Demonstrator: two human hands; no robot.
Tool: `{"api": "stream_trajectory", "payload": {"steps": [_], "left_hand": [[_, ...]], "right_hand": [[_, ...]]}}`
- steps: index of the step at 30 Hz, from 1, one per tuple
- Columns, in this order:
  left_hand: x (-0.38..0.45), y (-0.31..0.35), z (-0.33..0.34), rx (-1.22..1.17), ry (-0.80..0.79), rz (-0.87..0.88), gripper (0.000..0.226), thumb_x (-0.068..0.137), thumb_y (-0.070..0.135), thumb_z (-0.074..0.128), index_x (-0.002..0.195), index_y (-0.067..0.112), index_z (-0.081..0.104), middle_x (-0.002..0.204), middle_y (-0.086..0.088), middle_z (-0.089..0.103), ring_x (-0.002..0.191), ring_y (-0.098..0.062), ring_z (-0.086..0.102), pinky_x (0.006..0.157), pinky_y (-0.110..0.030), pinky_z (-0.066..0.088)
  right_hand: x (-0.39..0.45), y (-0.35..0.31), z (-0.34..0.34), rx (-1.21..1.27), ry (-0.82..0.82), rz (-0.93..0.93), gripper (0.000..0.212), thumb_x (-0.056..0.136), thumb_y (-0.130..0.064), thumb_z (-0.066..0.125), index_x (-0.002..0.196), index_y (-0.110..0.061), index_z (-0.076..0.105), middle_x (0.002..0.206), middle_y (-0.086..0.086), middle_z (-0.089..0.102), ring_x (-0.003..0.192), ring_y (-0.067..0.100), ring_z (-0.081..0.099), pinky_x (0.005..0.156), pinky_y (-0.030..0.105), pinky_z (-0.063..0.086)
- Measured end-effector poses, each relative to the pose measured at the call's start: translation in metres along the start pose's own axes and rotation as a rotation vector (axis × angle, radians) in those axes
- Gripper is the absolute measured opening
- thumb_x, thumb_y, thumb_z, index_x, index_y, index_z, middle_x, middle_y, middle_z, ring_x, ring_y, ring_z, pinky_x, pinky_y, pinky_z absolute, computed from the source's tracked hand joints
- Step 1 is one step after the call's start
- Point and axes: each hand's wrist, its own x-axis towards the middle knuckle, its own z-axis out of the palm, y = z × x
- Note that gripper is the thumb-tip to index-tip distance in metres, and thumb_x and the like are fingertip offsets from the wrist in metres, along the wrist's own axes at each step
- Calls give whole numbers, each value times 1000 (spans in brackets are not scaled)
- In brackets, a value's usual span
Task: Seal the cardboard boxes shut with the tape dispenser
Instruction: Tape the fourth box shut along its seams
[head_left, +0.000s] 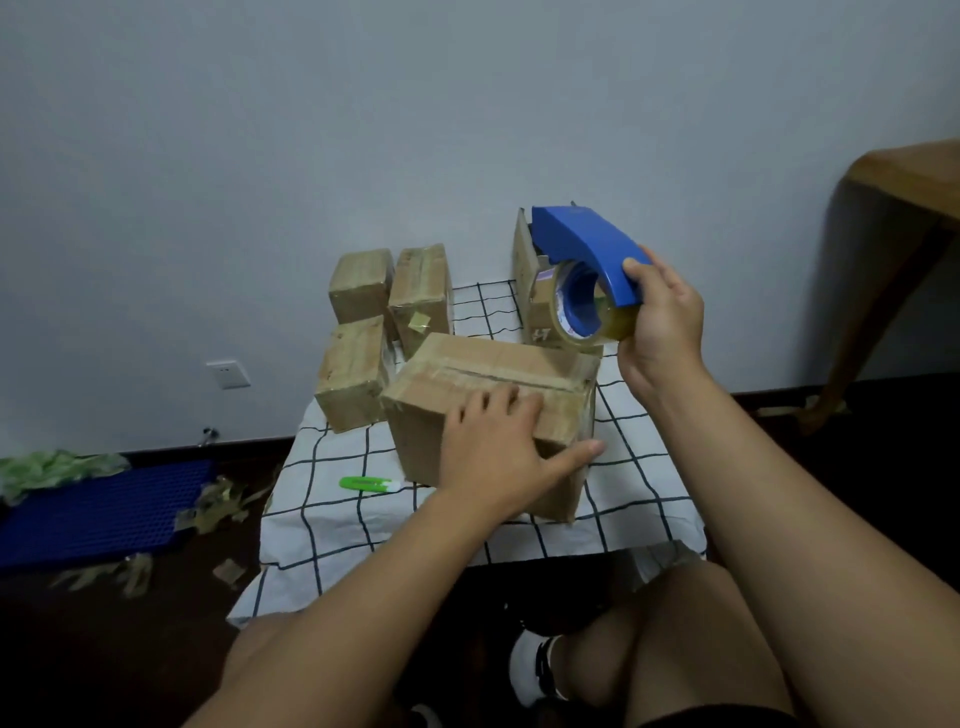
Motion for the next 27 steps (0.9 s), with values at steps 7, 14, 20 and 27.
{"api": "stream_trajectory", "payload": {"steps": [7, 14, 20, 27], "left_hand": [[7, -9, 11, 32, -11, 148, 46, 92, 54, 43, 120, 19, 54, 132, -3, 51, 123, -26, 44, 101, -40, 31], [15, -89, -8, 8, -174, 202, 58, 99, 28, 46, 153, 21, 27, 160, 4, 24, 144, -19, 25, 115, -37, 25], [13, -113, -6, -170, -230, 125, 59, 99, 30, 51, 153, 28, 26, 162, 6, 19, 149, -17, 12, 119, -37, 19], [18, -104, 5, -217, -22, 122, 45, 99, 21, 55, 144, 21, 48, 153, 0, 40, 145, -26, 27, 112, -44, 34]], "right_hand": [[-2, 5, -9, -4, 1, 18, 27, 92, -4, 63, 119, -8, 65, 102, 6, 74, 85, 12, 72, 73, 23, 55], [-7, 12, -9, -48, -31, 67, 22, 92, -6, 64, 113, -13, 69, 106, 7, 73, 91, 16, 71, 78, 26, 56], [-17, 26, -1, -103, -97, 108, 37, 94, -6, 62, 131, -4, 61, 124, 17, 66, 104, 24, 66, 83, 30, 56], [-24, 34, 12, -110, -189, 133, 28, 95, -4, 60, 122, -8, 66, 106, 7, 72, 91, 16, 69, 80, 28, 57]]}}
